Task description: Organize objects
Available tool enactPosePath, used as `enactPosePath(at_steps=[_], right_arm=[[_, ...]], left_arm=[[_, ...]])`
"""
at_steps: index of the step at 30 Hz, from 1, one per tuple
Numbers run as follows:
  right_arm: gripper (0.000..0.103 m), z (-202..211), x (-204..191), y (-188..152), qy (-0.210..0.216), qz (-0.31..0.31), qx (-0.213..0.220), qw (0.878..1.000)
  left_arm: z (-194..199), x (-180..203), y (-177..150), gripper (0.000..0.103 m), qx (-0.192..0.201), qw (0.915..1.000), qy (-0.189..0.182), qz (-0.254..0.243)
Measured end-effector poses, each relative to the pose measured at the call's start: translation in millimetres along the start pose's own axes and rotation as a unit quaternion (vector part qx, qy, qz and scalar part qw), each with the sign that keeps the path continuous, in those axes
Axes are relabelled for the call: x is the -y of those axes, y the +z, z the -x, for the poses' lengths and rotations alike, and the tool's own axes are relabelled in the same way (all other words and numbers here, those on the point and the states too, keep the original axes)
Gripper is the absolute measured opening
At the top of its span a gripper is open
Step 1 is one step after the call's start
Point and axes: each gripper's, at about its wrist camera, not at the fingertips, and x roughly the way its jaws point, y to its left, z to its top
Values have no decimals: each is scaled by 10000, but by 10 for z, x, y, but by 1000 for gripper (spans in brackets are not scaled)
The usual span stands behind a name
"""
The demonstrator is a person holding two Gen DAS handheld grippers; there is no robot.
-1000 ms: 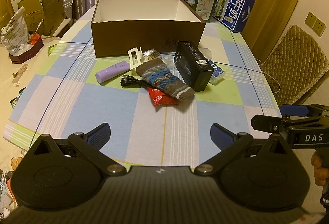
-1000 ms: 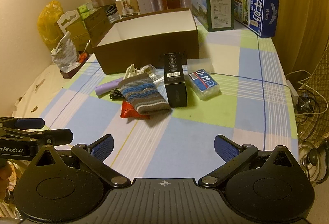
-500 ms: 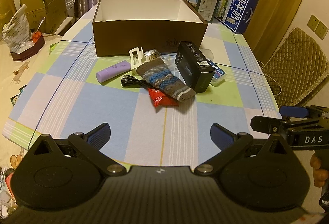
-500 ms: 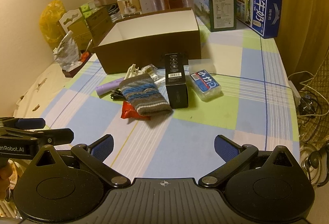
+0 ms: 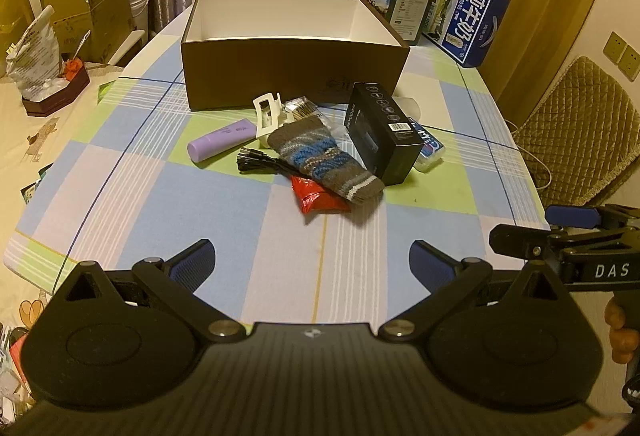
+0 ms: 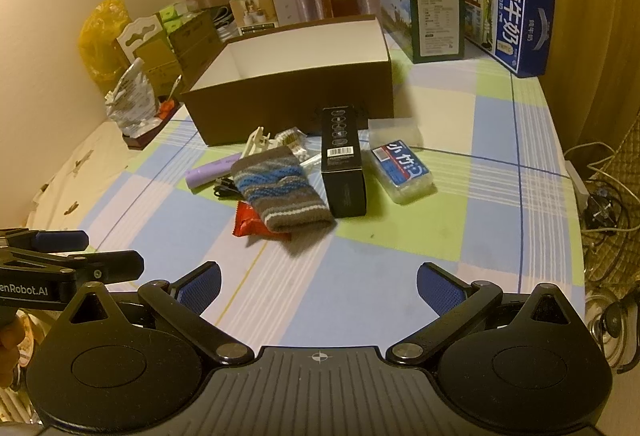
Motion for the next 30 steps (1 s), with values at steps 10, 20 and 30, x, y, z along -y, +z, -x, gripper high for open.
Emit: enactPosePath(at_steps=[10,20,30], right_arm=[[101,-78,78,82,16,28,-60,10000],[101,-191,201,165,45,47,-168,9998],[101,-312,370,257,125,207,-188,9995]], left_arm=[[-93,35,65,102,-51,10000,26,32],[-232,99,145,102,-105,9999,91,89],[-404,226,230,102,-178,9995,198,186]])
